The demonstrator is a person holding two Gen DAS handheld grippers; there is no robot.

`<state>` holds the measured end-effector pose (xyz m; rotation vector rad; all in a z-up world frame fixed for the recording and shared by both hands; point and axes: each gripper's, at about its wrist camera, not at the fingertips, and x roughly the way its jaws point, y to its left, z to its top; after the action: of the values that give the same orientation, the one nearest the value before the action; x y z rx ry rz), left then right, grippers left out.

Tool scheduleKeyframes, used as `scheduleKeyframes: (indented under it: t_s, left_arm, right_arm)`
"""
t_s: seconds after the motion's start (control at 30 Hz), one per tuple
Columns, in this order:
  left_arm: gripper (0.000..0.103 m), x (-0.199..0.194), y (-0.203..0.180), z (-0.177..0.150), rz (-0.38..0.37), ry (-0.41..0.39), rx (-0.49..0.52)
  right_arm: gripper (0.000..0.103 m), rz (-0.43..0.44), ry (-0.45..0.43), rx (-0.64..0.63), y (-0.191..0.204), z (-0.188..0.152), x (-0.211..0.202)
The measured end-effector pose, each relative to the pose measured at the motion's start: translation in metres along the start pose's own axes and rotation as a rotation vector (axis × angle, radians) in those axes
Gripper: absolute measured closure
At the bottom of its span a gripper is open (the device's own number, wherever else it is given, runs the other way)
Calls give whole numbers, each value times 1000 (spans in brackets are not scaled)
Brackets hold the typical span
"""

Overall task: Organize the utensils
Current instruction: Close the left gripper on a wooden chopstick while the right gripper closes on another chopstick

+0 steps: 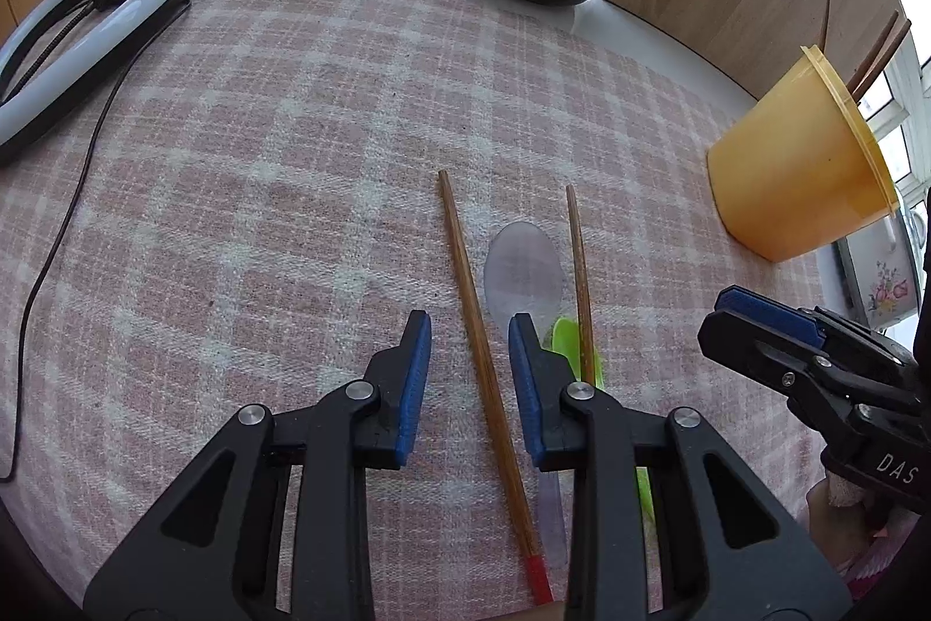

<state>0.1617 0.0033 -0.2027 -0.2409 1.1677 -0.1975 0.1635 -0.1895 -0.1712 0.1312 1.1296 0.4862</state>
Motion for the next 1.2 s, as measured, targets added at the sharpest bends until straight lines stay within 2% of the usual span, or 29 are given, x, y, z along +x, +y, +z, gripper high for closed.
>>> scheduleKeyframes:
  t_s: [0.37,0.5,0.8,1.03,1.13,1.2]
  left_arm:
    - [78,9,-3,4,18,1,43]
    - [87,11,-7,3,64,-18,76]
    - [93,8,0,1,57,-16,73]
    - [93,6,3,-2,87,-5,102]
    - [92,8,5,0,83,15,70]
    - [92,10,6,3,90,20,59]
  right_arm:
    - [71,-27,43,-38,11,7,30]
    - [73,-26,62,-47,15,12,40]
    - [80,-21,102,-59,19,21,55]
    - [86,6,150,-41,16,30,67]
    - [86,11,169,-39,16,32,71]
    - [91,8,174,-51,17,32,72]
